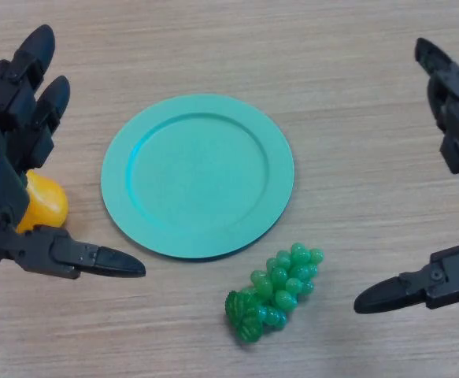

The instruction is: Pick up the yellow pear and place it on the plate

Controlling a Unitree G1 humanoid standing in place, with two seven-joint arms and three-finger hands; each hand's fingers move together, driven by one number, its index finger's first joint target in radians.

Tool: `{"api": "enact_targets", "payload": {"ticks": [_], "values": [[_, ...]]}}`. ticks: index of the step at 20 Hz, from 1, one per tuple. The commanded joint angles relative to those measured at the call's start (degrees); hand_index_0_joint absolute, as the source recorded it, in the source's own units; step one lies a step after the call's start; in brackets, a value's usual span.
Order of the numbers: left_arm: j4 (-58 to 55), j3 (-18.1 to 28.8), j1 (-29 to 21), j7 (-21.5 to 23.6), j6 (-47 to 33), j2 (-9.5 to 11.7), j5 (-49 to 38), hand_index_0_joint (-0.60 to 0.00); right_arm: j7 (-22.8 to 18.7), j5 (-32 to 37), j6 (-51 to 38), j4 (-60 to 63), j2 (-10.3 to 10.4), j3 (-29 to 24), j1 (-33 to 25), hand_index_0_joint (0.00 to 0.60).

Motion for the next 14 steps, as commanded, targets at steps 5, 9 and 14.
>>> {"api": "enact_targets", "payload": {"ticks": [5, 9, 14], "values": [[-2.87, 2.18, -0.19, 0.88, -6.21, 1.25, 0.66, 0.000, 0.43, 0.37, -8.32, -1.80, -1.33, -3.35, -1.31, 0.000], [0.01, 3.41, -2.51, 1.89, -7.49, 2.04, 0.61, 0.000, 0.33, 1.32, -7.80, -1.74, -1.43, -4.07, -1.65, 0.000], [6.62, 6.47, -5.69, 3.27, -12.56, 5.38, 1.57, 0.000, 0.22, 1.46, -8.18, -1.39, -1.42, -4.02, -1.68, 0.000]]}}
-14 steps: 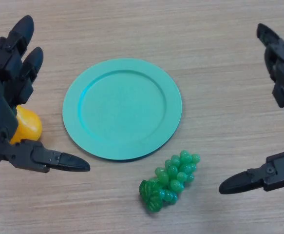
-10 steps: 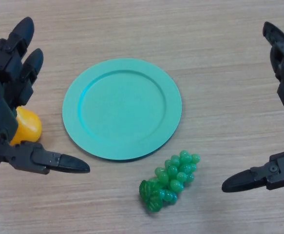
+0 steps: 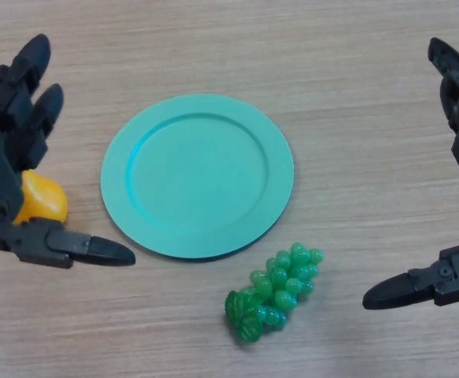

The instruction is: Pick up the yellow pear and place it on the plate

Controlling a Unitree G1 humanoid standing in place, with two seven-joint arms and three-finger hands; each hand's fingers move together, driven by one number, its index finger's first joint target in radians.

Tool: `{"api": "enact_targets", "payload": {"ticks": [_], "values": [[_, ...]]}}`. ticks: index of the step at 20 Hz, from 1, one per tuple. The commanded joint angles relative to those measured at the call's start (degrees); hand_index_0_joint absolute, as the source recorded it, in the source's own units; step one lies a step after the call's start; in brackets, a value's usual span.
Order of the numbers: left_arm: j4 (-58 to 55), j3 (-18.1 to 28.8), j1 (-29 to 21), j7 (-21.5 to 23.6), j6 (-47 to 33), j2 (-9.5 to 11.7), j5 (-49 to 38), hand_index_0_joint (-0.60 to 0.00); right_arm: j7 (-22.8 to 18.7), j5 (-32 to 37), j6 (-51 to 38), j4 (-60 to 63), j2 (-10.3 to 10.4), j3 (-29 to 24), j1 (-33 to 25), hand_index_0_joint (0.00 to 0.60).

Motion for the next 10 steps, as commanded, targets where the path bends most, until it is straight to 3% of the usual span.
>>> {"api": "enact_targets", "payload": {"ticks": [1, 9, 10], "values": [[1.57, 6.39, -4.10, 3.79, -14.20, 4.17, 2.37, 0.000, -0.54, 1.77, -8.25, -2.65, -1.19, -3.04, -1.59, 0.000], [23.82, 7.94, -12.24, 11.32, -27.67, 11.82, 4.33, 0.000, -1.57, 1.79, -8.72, -3.10, -1.12, -3.47, -1.26, 0.000], [26.74, 7.59, -12.76, 12.90, -29.88, 11.87, 5.68, 0.000, -1.58, 1.59, -9.14, -2.96, -1.05, -3.38, -1.03, 0.000]]}}
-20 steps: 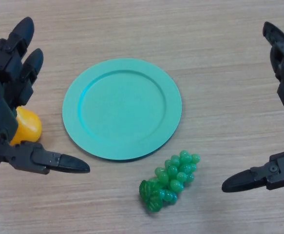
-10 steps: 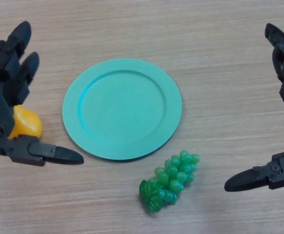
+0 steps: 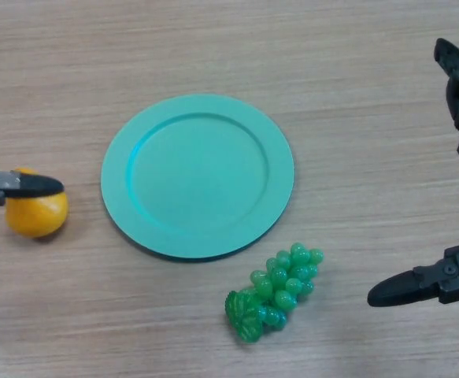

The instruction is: Pick up the yellow pear and place it on the plate

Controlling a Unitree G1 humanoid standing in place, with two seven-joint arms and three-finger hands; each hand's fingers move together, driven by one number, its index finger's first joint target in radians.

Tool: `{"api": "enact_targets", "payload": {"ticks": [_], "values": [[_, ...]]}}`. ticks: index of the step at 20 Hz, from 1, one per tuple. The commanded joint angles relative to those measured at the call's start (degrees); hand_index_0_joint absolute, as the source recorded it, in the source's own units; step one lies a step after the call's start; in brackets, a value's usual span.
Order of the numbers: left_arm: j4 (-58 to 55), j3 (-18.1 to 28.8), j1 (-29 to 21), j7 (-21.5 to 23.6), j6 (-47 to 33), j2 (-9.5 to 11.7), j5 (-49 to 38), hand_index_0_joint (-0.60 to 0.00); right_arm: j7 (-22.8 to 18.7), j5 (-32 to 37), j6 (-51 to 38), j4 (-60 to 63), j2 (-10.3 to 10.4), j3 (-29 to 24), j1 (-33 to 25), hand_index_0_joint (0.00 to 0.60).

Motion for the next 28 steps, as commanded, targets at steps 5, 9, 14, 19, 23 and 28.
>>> {"api": "enact_targets", "payload": {"ticks": [5, 9, 14, 19, 23, 28], "values": [[13.96, 1.62, -6.15, 5.95, -15.68, 5.73, 1.20, 0.000, -1.65, 2.93, -7.62, -4.07, -0.93, -3.37, -0.79, 0.000], [22.47, -0.44, -7.05, 6.72, -18.16, 5.06, 2.43, 0.000, -1.53, 3.27, -8.41, -3.90, -0.78, -4.06, 0.27, 0.000], [20.49, -3.06, -6.78, 7.68, -12.87, 2.81, 5.19, 0.000, -0.91, 4.25, -8.22, -4.00, -0.87, -5.69, 0.74, 0.000], [24.32, -3.99, -7.44, 9.92, -12.40, 1.48, 6.31, 0.000, -0.65, 4.60, -9.11, -3.79, -0.66, -6.90, 1.58, 0.000], [30.86, -4.73, -9.02, 11.06, -14.12, 1.54, 6.14, 0.000, -0.70, 4.20, -8.96, -4.00, -0.61, -6.70, 1.53, 0.000], [40.77, -6.21, -11.85, 11.95, -18.01, 1.69, 6.07, 0.000, -0.58, 2.89, -8.62, -4.31, -0.55, -6.04, 1.87, 0.000]]}}
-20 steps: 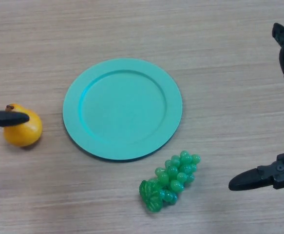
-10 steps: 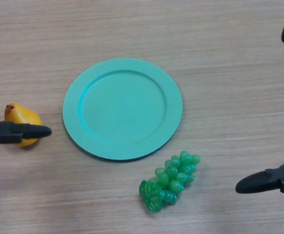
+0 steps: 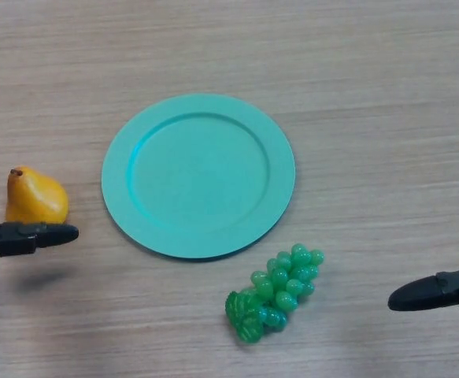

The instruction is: Pick up the yellow pear and place it on the plate

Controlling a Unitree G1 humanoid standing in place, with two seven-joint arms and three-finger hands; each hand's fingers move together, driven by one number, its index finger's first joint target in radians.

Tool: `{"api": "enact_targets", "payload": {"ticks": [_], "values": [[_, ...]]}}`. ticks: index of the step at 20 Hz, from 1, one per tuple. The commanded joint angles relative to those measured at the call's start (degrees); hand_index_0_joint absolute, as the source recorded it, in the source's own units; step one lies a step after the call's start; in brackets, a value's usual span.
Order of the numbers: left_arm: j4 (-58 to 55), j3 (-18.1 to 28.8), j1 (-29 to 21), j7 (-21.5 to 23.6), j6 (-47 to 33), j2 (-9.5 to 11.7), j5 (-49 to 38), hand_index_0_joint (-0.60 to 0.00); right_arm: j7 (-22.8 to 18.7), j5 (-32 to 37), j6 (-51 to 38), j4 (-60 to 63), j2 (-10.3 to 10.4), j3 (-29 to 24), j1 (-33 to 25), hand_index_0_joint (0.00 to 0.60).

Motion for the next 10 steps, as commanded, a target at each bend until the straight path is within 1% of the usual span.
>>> {"api": "enact_targets", "payload": {"ticks": [1, 4, 6, 8, 9, 10], "values": [[2.22, 1.28, -4.99, 3.68, -11.26, 3.35, 1.88, 0.000, -0.72, 0.33, -8.00, -3.06, -0.71, -1.78, -1.25, 0.000], [8.46, 0.65, -7.35, 3.68, -14.35, 3.27, 1.30, 0.000, -0.94, 0.37, -8.00, -3.30, -0.66, -2.02, -1.37, 0.000], [13.46, -0.06, -9.06, 5.57, -17.51, 3.47, 2.77, 0.000, -1.18, -0.23, -8.64, -3.22, -0.69, -1.90, -1.20, 0.000], [15.49, -0.84, -9.50, 5.39, -18.29, 3.54, 3.73, 0.000, -1.21, -0.72, -7.63, -3.67, -0.73, -1.69, -1.14, 0.000], [16.03, -1.25, -9.30, 6.07, -19.71, 3.50, 4.89, 0.000, -1.05, -0.97, -7.12, -3.97, -0.82, -1.72, -1.07, 0.000], [16.21, -1.34, -9.33, 6.33, -20.05, 3.49, 5.20, -0.099, -1.04, -1.01, -7.17, -3.97, -0.81, -1.75, -1.08, 0.000]]}}
